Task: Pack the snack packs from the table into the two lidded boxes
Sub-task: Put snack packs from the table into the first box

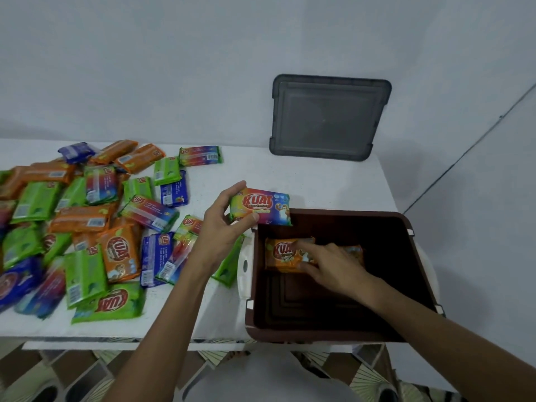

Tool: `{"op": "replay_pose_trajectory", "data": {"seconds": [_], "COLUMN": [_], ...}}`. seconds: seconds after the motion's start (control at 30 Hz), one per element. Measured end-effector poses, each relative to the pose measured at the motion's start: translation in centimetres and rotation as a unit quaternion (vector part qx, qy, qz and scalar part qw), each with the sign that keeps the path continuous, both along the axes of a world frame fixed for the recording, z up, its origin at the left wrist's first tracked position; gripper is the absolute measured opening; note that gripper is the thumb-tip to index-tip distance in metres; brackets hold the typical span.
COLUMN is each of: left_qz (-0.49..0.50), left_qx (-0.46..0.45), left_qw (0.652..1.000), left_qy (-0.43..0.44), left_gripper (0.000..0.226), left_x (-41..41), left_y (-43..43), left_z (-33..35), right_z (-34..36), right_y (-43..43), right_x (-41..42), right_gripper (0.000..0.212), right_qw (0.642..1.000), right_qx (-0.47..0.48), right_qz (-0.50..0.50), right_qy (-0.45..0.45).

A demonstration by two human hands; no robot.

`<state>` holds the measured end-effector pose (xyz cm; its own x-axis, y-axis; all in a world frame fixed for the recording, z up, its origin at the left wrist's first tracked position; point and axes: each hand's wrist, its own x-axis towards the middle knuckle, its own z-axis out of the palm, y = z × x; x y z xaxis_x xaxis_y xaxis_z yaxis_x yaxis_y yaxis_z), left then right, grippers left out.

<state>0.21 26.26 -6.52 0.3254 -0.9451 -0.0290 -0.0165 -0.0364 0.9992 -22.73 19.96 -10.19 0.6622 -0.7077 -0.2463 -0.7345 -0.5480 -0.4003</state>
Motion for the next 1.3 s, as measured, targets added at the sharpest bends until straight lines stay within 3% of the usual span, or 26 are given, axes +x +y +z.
{"op": "replay_pose_trajectory", "data": {"seconds": [0.1, 0.23, 0.33, 0.4, 0.5, 0.63, 0.73, 0.8, 0.87, 1.0, 1.13, 1.3], "left_qz": [-0.005, -0.005, -0.004, -0.006, -0.023, -0.058, -0.087, -0.098, -0.09, -0.062, -0.063, -0.061], "left_qx": [-0.002, -0.006, -0.011, -0.015, -0.025, -0.039, -0.039, -0.038, -0.053, -0.044, -0.035, -0.04], "left_qw": [1.0, 1.0, 1.0, 1.0, 0.999, 0.996, 0.995, 0.987, 0.968, 0.935, 0.921, 0.926], "left_qy": [-0.002, -0.006, -0.002, 0.004, 0.027, 0.052, -0.015, -0.119, -0.23, -0.347, -0.383, -0.37], "left_gripper": [0.06, 0.061, 0.061, 0.061, 0.063, 0.061, 0.058, 0.057, 0.054, 0.048, 0.047, 0.051], "left_x": [0.0, -0.1, -0.2, -0.3, -0.9, -2.2, -2.8, -2.6, -2.2, -1.1, -0.5, -1.1], "left_y": [0.0, 0.1, 0.2, 0.3, 0.5, 0.5, 0.4, 0.3, 0.1, 0.3, 0.7, 1.1], "left_z": [0.0, 0.3, 0.5, 0.8, 1.4, 1.9, 1.9, 1.7, 1.3, -0.1, -1.7, -3.1], "right_z": [0.3, 1.3, 2.9, 4.2, 6.2, 7.3, 7.1, 7.1, 7.2, 7.5, 6.6, 3.5], "right_y": [-0.2, -0.8, -1.5, -1.5, -0.9, 0.1, 0.3, 0.2, 0.0, -0.6, -0.5, -0.8], "right_x": [-0.1, -0.9, -1.6, -1.5, -0.3, 1.3, 1.1, 0.1, -1.6, -5.7, -8.2, -8.2], "right_gripper": [0.046, 0.05, 0.041, 0.034, 0.031, 0.038, 0.036, 0.034, 0.033, 0.033, 0.034, 0.036], "right_qw": [0.998, 0.998, 0.999, 0.987, 0.915, 0.822, 0.771, 0.758, 0.768, 0.842, 0.895, 0.933], "right_qx": [-0.036, 0.015, 0.037, 0.033, 0.149, 0.311, 0.352, 0.362, 0.35, 0.271, 0.219, 0.151], "right_qz": [0.029, 0.03, -0.028, -0.099, -0.188, -0.214, -0.23, -0.237, -0.23, -0.228, -0.232, -0.261], "right_qy": [0.043, 0.053, -0.009, -0.12, -0.325, -0.427, -0.478, -0.489, -0.484, -0.407, -0.313, -0.195]}}
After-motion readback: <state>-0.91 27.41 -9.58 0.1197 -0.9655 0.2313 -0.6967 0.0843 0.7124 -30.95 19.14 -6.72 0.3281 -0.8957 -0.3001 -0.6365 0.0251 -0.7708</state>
